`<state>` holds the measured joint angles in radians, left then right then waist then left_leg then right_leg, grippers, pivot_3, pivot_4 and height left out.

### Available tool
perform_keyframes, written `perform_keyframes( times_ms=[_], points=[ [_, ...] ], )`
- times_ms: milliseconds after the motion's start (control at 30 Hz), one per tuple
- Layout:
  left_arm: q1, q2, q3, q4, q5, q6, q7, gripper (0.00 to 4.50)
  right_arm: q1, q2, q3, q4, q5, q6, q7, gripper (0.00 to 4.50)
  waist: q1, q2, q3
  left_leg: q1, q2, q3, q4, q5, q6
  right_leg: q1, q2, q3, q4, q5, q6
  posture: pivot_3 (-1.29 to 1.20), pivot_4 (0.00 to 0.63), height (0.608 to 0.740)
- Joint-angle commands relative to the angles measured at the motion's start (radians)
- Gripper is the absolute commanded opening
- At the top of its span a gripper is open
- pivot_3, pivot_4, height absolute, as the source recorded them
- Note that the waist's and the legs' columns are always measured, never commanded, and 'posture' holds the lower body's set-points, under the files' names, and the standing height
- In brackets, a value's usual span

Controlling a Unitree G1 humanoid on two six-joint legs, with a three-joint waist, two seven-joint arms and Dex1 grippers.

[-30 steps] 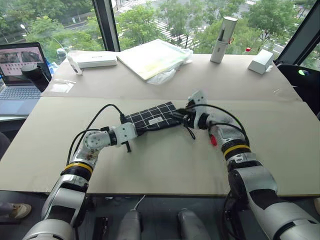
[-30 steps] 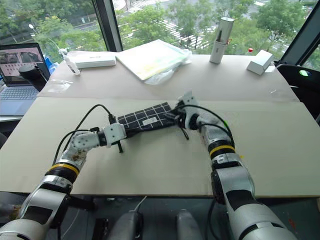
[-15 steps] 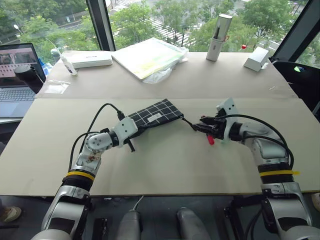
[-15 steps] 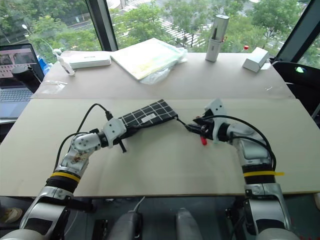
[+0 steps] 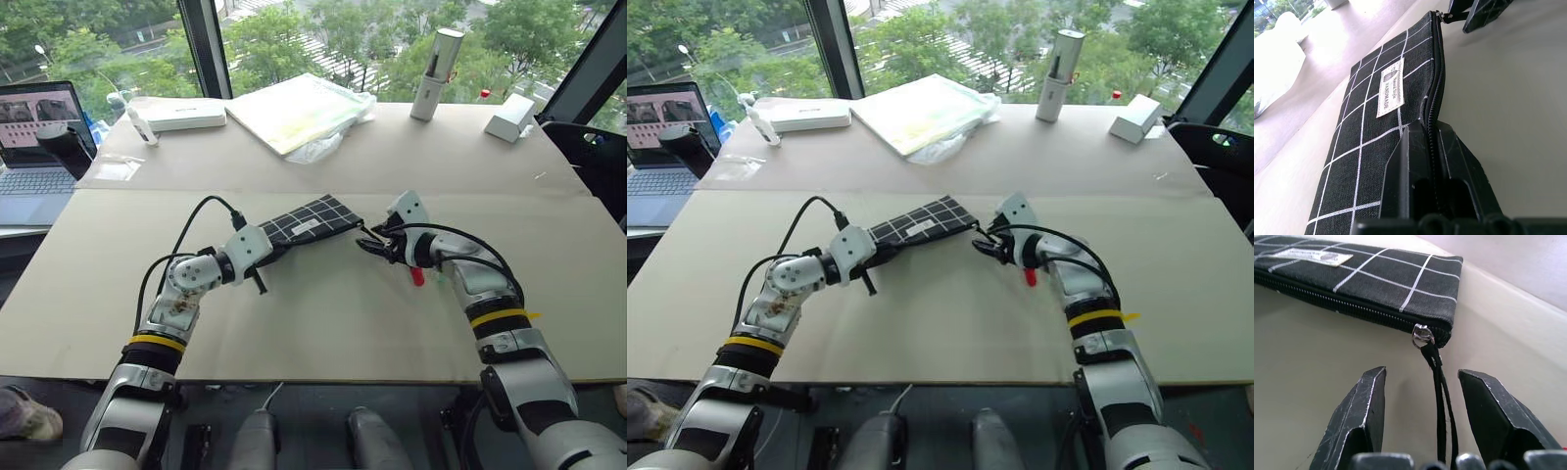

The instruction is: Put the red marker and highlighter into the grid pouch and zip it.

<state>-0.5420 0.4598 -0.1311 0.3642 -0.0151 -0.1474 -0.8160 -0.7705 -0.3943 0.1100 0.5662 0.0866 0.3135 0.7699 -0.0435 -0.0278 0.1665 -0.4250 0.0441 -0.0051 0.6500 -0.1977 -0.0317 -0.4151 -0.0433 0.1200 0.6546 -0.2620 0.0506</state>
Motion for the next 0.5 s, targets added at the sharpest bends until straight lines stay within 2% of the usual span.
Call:
perform_keyframes(
  times_ms=[33, 133, 233, 367, 500],
  points=[
    [0.002, 0.008, 0.027, -0.047, -0.025, 0.006, 0.003, 0.00, -0.039, 0.012, -0.003, 0.007, 0.003, -0.050, 0.030, 2.12, -0.001, 0.000, 0.000, 0.000, 0.000, 0.000, 0.000, 0.000, 0.000, 0.000, 0.000, 0.000, 0.000, 0.000, 0.000, 0.00, 0.150, 0.731],
    [0.003, 0.009, 0.025, -0.049, -0.023, 0.007, 0.007, 0.00, -0.044, 0.030, 0.003, 0.009, 0.005, -0.061, 0.058, 1.22, -0.002, 0.000, 0.000, -0.001, 0.000, 0.000, 0.000, 0.000, 0.000, -0.003, 0.000, 0.000, 0.002, 0.000, 0.000, 0.00, 0.150, 0.731],
    [0.001, 0.008, 0.023, -0.045, -0.019, 0.008, 0.008, 0.00, -0.050, 0.042, 0.002, 0.007, 0.005, -0.066, 0.071, 0.12, -0.002, 0.000, 0.000, -0.002, 0.000, 0.000, 0.000, 0.000, 0.000, -0.004, 0.000, 0.000, 0.002, 0.000, 0.000, 0.00, 0.150, 0.731],
    [-0.005, 0.003, 0.015, -0.036, -0.014, 0.005, 0.007, 0.00, -0.058, 0.059, 0.002, 0.007, -0.001, -0.070, 0.068, 0.03, -0.001, 0.000, 0.000, -0.003, 0.000, 0.000, 0.000, 0.000, 0.000, -0.005, 0.000, 0.000, 0.002, 0.000, 0.000, 0.00, 0.150, 0.731],
    [-0.010, -0.012, 0.002, -0.030, -0.012, 0.002, 0.003, 0.00, -0.038, 0.092, 0.031, -0.084, 0.025, -0.021, 0.118, 0.03, -0.002, 0.000, 0.000, -0.003, 0.000, 0.000, 0.000, 0.000, 0.000, -0.005, 0.000, 0.000, 0.003, 0.000, 0.000, 0.00, 0.150, 0.731]
  ],
)
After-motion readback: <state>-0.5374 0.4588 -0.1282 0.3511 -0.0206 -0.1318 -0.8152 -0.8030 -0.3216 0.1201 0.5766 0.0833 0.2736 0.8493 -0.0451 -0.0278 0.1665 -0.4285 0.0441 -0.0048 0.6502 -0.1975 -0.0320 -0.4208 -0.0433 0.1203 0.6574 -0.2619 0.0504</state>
